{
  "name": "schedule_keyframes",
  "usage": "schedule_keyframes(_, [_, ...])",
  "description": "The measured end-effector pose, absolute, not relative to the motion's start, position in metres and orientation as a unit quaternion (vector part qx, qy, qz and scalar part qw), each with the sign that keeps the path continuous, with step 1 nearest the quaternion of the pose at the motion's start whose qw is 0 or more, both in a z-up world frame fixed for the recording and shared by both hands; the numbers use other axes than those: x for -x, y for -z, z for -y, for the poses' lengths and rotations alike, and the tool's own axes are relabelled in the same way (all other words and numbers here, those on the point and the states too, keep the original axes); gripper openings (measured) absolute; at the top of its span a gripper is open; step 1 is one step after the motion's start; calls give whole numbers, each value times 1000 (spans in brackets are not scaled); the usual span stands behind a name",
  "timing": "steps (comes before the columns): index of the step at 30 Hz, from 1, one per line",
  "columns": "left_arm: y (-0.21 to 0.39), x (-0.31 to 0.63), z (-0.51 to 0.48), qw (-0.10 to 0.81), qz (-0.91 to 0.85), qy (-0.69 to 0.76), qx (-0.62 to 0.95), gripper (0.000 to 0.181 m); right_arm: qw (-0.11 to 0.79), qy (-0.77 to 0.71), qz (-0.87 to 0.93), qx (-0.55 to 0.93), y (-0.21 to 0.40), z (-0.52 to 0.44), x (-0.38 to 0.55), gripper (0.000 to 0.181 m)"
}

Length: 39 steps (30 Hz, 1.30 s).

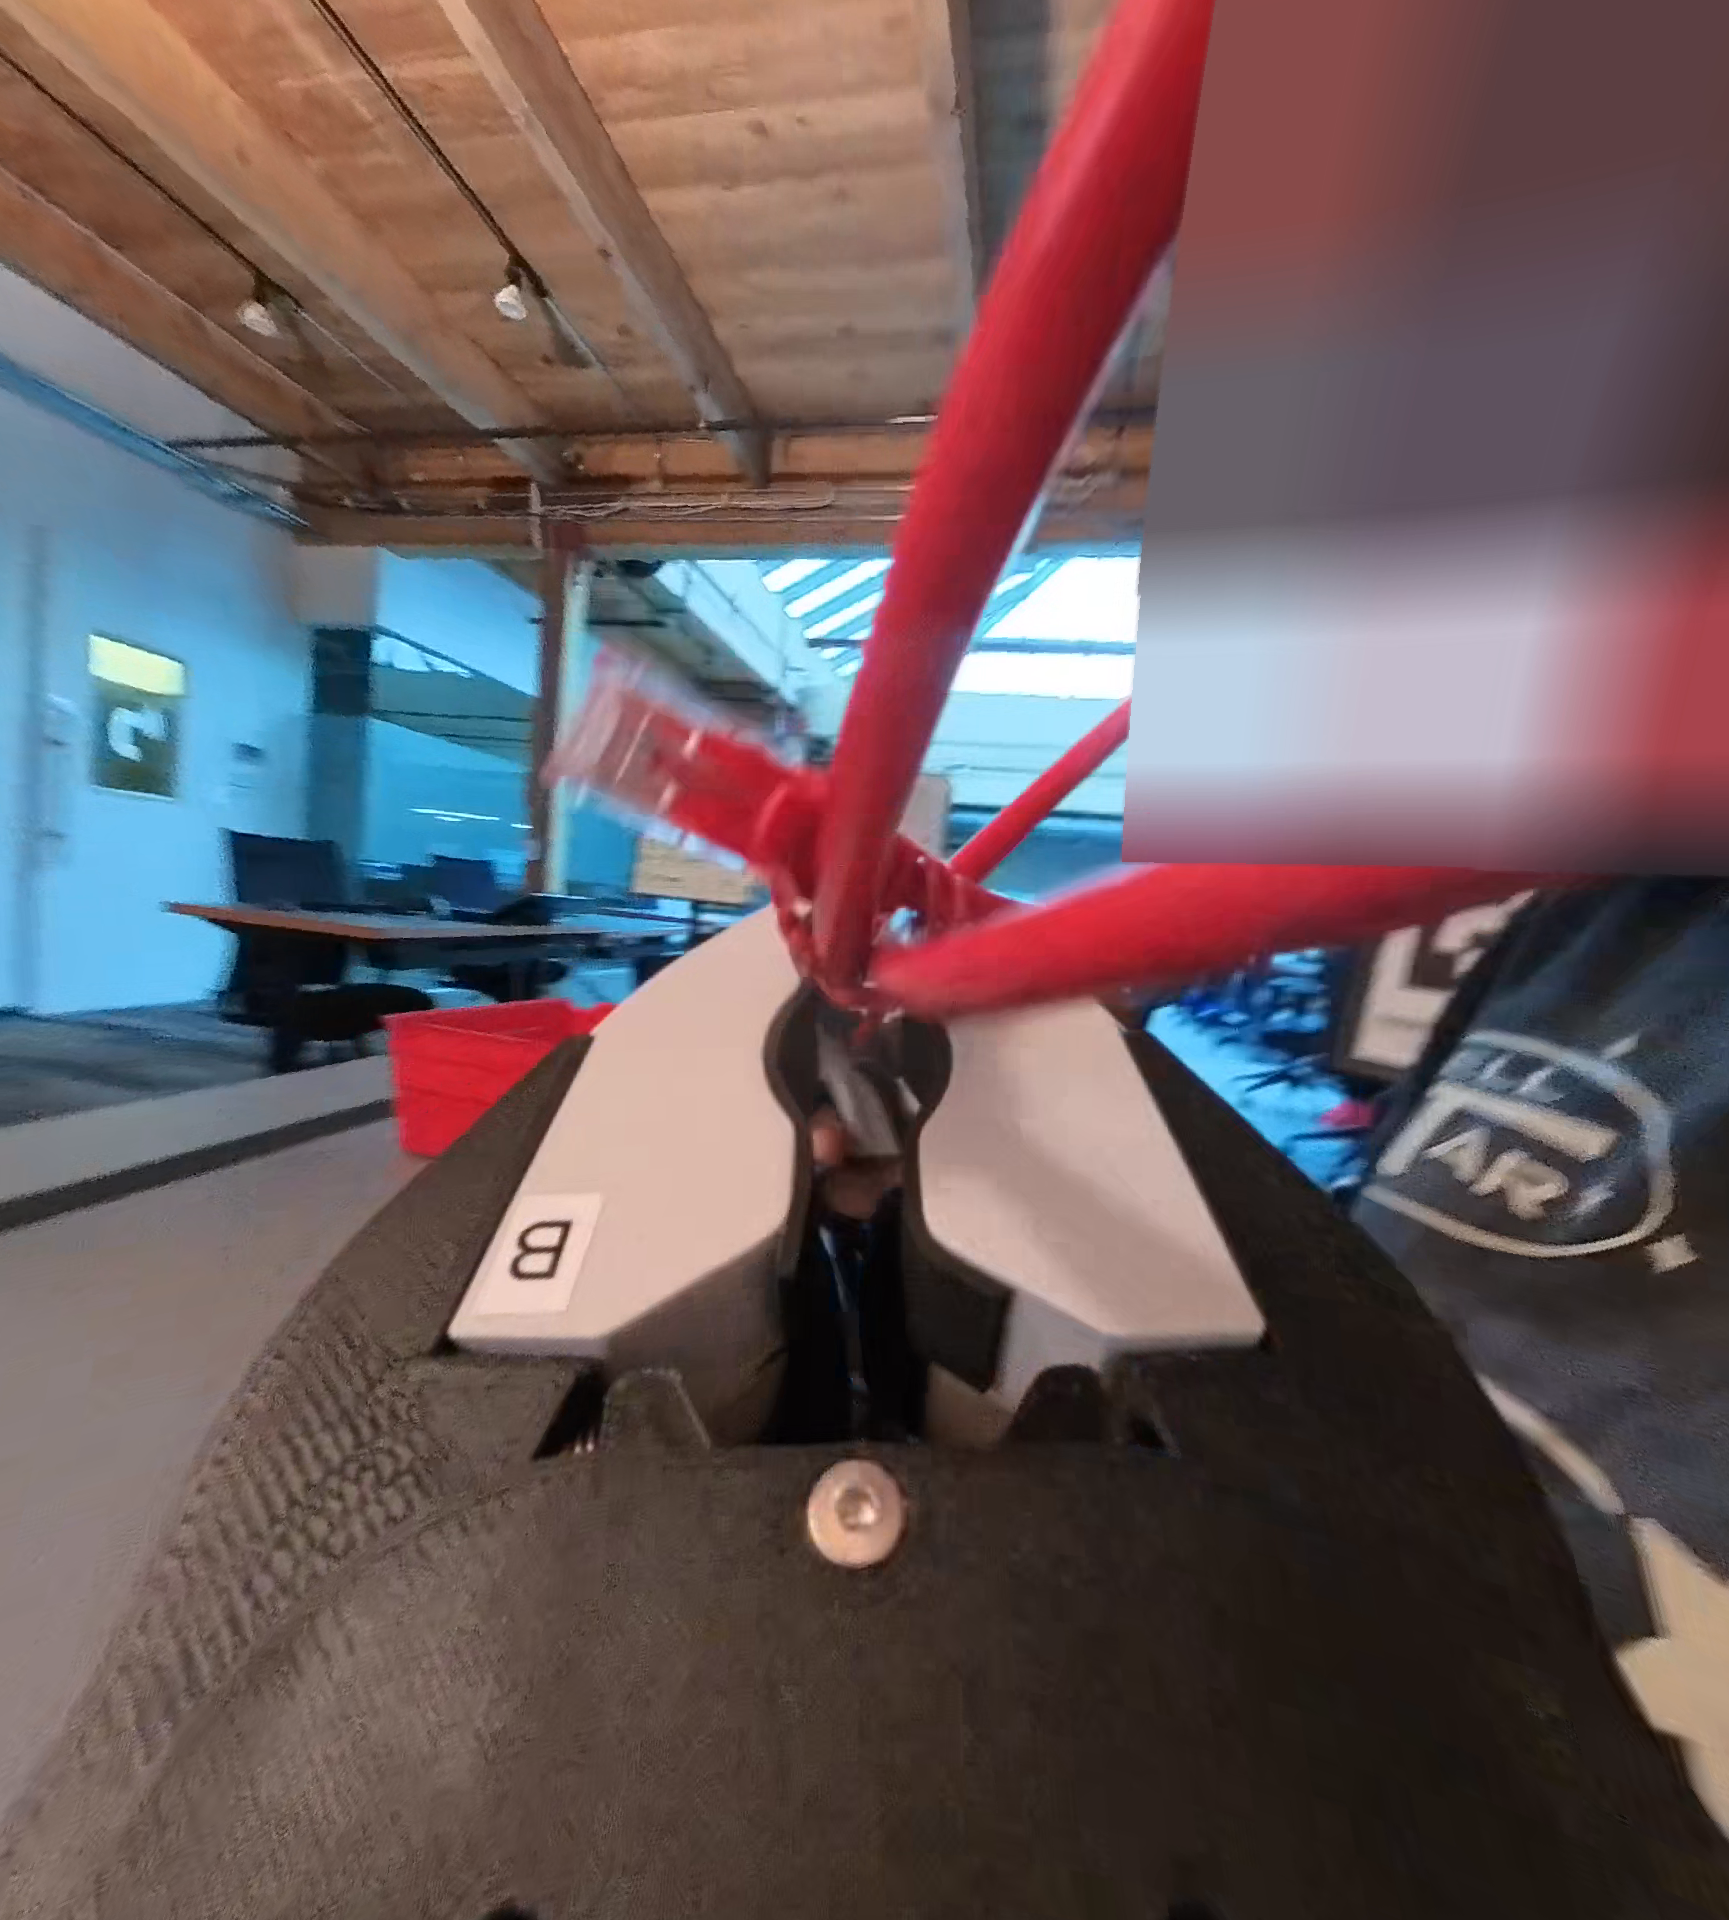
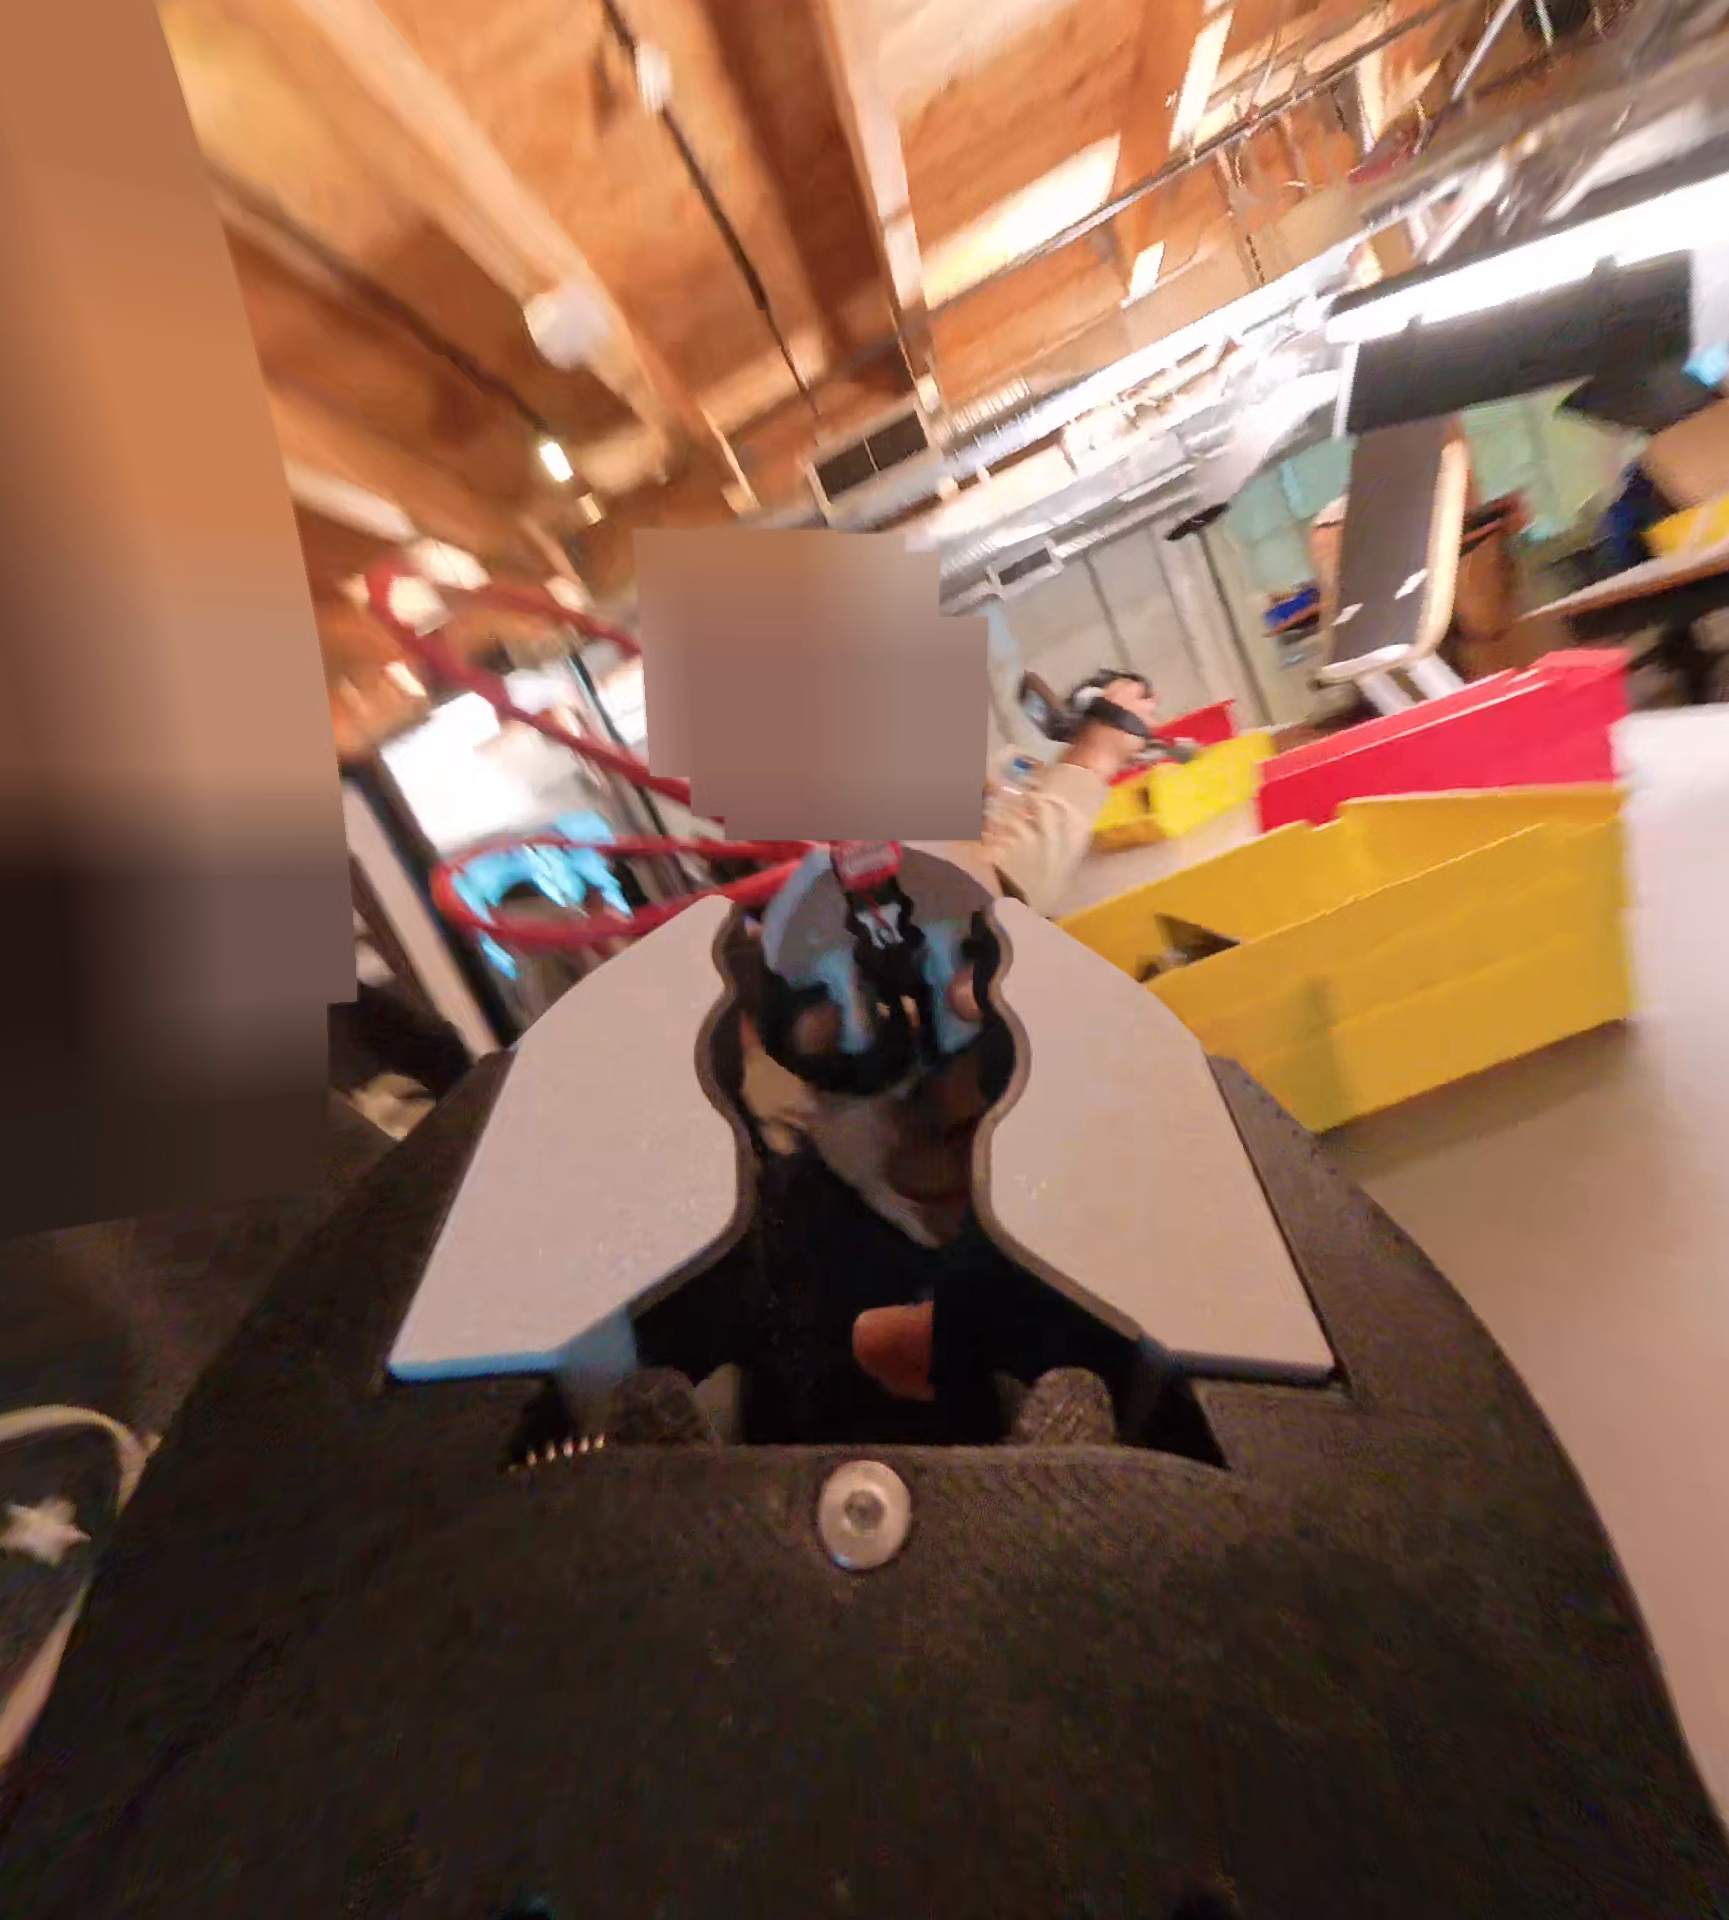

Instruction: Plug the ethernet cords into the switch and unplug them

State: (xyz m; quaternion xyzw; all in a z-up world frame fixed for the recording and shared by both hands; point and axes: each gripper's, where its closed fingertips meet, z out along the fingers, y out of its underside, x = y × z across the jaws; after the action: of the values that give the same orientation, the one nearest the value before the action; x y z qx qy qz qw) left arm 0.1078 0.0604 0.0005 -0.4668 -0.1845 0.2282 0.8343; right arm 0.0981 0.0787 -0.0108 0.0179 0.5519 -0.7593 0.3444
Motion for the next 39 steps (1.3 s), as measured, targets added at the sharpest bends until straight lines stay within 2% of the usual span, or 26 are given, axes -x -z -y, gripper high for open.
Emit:
schedule_keyframes(3, [-2, -116, -66, 858, 179, -149, 458, 10, 216, 779, -587, 46, 6, -81, -100, 39])
schedule_keyframes(5, [-3, -118, -71, 867, 174, -120, 450, 15, 186, 783, -590, 67, 1, -82, -104, 34])
schedule_keyframes(10, [7, -114, -82, 851, 176, -124, 479, 11, 200, 754, -618, 101, 7, -78, -118, 24])
schedule_keyframes(11, [9, -114, -83, 849, 172, -124, 485, 15, 187, 753, -623, 103, 8, -77, -117, 13])
schedule_keyframes(13, [10, -115, -84, 845, 169, -124, 492, 12, 171, 751, -627, 114, 11, -78, -116, 12])
schedule_keyframes(18, [10, -118, -87, 851, 160, -110, 487, 12, 219, 772, -588, 100, 8, -80, -118, 12])
schedule_keyframes(23, [16, -118, -87, 835, 157, -125, 512, 13, 211, 788, -570, 95, 10, -79, -118, 12])
schedule_keyframes(29, [21, -116, -88, 820, 161, -140, 531, 13, 152, 793, -579, 114, 14, -79, -119, 11])
schedule_keyframes(36, [24, -114, -90, 812, 169, -149, 538, 11, 169, 786, -586, 100, 17, -81, -115, 12])
schedule_keyframes(38, [26, -112, -91, 798, 177, -164, 552, 12, 167, 771, -607, 94, 19, -87, -110, 18])
schedule_keyframes(39, [25, -111, -89, 794, 183, -175, 552, 12, 159, 770, -612, 85, 15, -94, -104, 31])
